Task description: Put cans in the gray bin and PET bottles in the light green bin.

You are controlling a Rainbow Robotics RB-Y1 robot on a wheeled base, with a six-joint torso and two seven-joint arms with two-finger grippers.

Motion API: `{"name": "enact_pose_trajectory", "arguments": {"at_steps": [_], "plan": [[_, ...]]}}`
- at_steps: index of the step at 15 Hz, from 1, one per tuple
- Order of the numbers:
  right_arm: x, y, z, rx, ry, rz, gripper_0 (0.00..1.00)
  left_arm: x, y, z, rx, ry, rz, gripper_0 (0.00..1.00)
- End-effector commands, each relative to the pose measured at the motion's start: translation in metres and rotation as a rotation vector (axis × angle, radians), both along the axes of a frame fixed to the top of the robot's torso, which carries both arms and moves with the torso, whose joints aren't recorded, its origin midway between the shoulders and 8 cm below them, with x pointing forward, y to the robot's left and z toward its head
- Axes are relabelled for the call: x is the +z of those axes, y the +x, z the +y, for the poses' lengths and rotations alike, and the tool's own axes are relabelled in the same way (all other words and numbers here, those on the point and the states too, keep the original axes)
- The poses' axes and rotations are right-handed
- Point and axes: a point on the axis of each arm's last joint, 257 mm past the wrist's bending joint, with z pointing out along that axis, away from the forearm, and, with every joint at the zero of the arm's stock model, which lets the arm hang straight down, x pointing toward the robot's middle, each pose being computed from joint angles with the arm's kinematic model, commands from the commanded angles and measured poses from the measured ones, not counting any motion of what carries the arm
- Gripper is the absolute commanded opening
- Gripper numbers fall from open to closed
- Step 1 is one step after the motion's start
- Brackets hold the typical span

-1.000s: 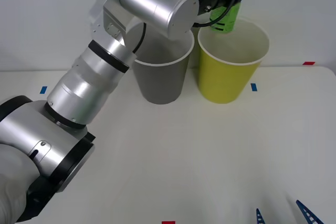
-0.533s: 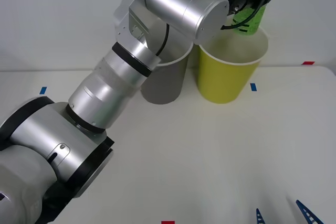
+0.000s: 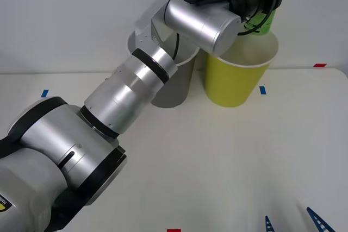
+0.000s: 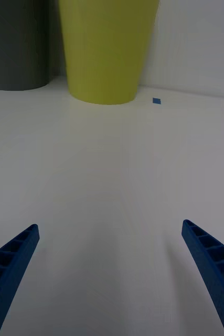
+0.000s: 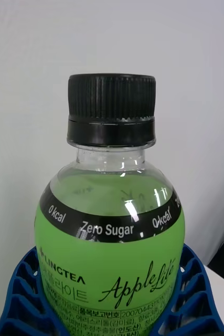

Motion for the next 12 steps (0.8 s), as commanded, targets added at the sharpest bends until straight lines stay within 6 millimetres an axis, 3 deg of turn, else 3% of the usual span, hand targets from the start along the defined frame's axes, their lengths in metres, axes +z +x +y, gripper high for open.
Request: {"name": "enact_pose_trajectory", "arguments": {"at_steps": [1, 6, 12], "plan": [[0.000, 0.000, 0.000, 0.000, 0.000, 0.000, 0.94, -0.004, 0.001, -0.001, 0.007, 0.031, -0.021, 0.00], [0.000, 0.000, 0.000, 0.000, 0.000, 0.000, 0.95, -0.014, 0.010, 0.005, 0.035, 0.074, -0.040, 0.00], [0.000, 0.000, 0.000, 0.000, 0.000, 0.000, 0.95, -0.009, 0.009, 0.004, 0.029, 0.050, -0.043, 0.00]]}}
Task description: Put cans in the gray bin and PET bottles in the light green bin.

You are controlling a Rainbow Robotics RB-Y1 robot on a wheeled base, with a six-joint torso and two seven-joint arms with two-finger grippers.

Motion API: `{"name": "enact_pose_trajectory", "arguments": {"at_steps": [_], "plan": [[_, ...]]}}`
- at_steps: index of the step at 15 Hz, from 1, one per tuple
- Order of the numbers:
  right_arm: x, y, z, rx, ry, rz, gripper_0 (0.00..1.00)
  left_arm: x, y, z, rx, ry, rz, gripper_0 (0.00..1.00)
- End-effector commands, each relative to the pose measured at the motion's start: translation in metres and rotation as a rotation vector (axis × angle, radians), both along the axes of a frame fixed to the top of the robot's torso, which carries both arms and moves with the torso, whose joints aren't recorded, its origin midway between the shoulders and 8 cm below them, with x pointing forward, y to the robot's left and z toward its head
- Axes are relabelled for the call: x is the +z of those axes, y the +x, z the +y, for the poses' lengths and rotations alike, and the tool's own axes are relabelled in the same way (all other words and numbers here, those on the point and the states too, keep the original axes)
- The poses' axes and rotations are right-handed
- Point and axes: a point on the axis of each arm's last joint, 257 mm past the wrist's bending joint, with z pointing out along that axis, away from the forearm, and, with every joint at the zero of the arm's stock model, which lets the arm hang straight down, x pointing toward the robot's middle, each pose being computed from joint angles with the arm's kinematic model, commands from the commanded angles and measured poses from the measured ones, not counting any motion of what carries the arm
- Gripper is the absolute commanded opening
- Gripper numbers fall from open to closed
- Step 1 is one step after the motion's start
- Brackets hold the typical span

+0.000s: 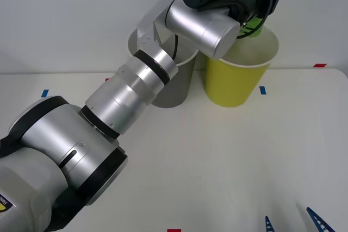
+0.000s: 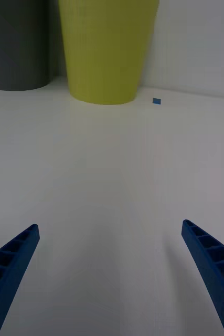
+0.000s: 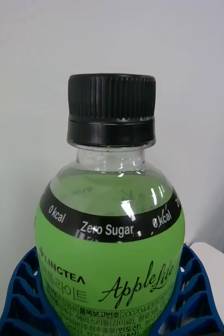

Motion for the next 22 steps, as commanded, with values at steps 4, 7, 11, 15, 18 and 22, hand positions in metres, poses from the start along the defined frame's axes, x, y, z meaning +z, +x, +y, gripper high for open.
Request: {"name": "enact_pose_trajectory", "arguments": {"at_steps": [4, 7, 11, 15, 18, 22], "plan": [[0.000, 0.000, 0.000, 0.000, 0.000, 0.000, 0.95, 0.002, -0.003, -0.004, -0.010, -0.018, 0.002, 0.00], [0.000, 0.000, 0.000, 0.000, 0.000, 0.000, 0.95, 0.001, -0.003, -0.003, -0.008, -0.020, 0.004, 1.00], [0.000, 0.000, 0.000, 0.000, 0.000, 0.000, 0.94, -0.001, -0.002, -0.002, -0.006, -0.025, 0.013, 1.00], [0.000, 0.000, 0.000, 0.000, 0.000, 0.000, 0.95, -0.018, -0.027, -0.008, -0.051, -0.052, 0.016, 1.00], [0.000, 0.000, 0.000, 0.000, 0.000, 0.000, 0.95, -0.030, -0.042, 0.025, -0.046, -0.068, 0.011, 1.00], [0.000, 0.000, 0.000, 0.000, 0.000, 0.000, 0.94, -0.042, -0.064, 0.072, -0.018, -0.037, 0.003, 1.00]]}}
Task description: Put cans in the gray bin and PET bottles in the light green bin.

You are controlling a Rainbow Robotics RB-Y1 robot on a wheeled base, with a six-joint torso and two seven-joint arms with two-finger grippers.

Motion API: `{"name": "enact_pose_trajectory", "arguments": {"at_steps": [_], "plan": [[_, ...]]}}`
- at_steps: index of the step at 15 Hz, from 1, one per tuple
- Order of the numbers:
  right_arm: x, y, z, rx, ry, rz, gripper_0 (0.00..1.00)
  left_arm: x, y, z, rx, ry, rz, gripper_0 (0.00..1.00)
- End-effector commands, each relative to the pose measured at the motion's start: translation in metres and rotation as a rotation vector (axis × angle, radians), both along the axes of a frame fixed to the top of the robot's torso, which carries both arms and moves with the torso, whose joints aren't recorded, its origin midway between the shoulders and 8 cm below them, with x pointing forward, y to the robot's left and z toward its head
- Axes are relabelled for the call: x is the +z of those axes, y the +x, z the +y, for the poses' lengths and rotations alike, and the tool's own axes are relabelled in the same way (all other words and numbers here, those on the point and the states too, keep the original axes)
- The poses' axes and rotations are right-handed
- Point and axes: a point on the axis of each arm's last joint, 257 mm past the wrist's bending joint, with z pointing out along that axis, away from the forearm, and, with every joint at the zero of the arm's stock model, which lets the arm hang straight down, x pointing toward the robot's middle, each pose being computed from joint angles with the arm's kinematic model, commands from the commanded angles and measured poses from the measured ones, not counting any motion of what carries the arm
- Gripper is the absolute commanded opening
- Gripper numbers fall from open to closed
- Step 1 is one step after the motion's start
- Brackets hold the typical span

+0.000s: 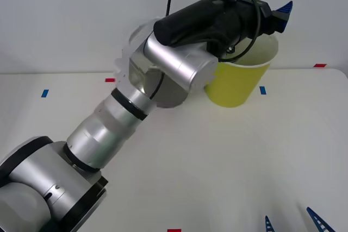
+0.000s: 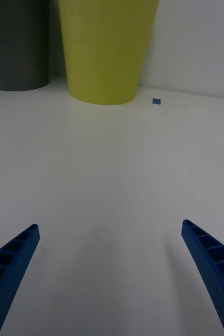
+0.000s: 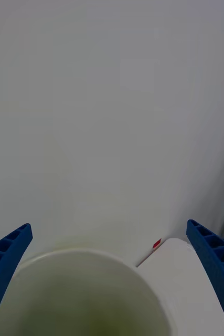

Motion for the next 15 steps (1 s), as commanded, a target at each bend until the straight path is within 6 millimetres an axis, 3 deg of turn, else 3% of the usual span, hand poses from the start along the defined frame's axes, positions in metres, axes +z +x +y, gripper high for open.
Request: {"name": "enact_pose_trajectory", "arguments": {"at_steps": [1, 5, 7, 11, 15], "plan": [[0.000, 0.000, 0.000, 0.000, 0.000, 0.000, 0.95, -0.031, -0.009, 0.049, 0.052, 0.037, 0.007, 1.00], [0.000, 0.000, 0.000, 0.000, 0.000, 0.000, 0.95, -0.057, -0.023, 0.102, 0.116, 0.039, 0.002, 1.00], [0.000, 0.000, 0.000, 0.000, 0.000, 0.000, 0.95, -0.061, -0.031, 0.125, 0.144, 0.028, -0.002, 1.00], [0.000, 0.000, 0.000, 0.000, 0.000, 0.000, 0.95, -0.083, -0.080, 0.170, 0.182, 0.007, 0.012, 1.00], [0.000, 0.000, 0.000, 0.000, 0.000, 0.000, 0.95, -0.098, -0.116, 0.193, 0.235, -0.039, 0.035, 1.00]]}}
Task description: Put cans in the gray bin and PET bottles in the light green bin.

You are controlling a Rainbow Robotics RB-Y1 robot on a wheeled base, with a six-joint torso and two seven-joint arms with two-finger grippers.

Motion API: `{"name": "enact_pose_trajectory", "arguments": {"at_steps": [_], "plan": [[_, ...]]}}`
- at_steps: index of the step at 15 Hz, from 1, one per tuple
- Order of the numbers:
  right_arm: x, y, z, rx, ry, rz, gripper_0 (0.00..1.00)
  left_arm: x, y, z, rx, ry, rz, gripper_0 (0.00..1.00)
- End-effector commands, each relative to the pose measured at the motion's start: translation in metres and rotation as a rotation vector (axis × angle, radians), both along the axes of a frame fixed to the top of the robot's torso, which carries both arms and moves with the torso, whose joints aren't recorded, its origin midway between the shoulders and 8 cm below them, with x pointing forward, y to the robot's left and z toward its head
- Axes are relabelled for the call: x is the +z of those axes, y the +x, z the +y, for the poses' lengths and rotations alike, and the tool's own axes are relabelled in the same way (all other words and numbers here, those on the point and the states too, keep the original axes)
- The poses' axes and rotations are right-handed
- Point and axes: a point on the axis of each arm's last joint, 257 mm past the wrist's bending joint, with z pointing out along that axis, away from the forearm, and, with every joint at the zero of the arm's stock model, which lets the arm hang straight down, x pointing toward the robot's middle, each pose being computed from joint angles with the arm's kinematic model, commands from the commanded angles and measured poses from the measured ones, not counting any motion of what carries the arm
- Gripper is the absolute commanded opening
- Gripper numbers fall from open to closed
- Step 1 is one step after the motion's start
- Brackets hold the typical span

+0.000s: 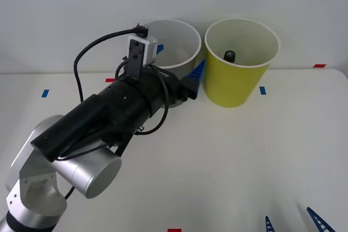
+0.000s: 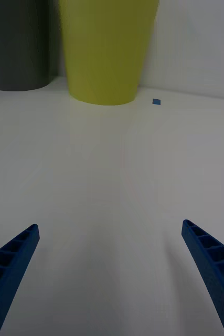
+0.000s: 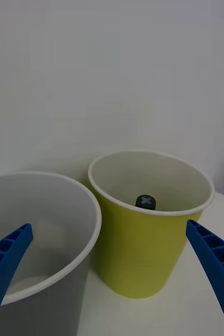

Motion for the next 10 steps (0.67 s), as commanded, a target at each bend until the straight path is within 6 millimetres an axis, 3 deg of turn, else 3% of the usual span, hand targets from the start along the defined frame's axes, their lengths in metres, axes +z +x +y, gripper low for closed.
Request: {"name": "enact_pose_trajectory", "arguments": {"at_steps": [1, 4, 10], "plan": [[0.000, 0.000, 0.000, 0.000, 0.000, 0.000, 0.95, -0.009, -0.025, 0.021, 0.052, -0.049, 0.001, 1.00], [0.000, 0.000, 0.000, 0.000, 0.000, 0.000, 0.95, -0.027, -0.033, 0.040, 0.101, 0.007, -0.027, 1.00], [0.000, 0.000, 0.000, 0.000, 0.000, 0.000, 0.95, -0.059, -0.047, 0.099, 0.188, -0.033, -0.078, 1.00]]}}
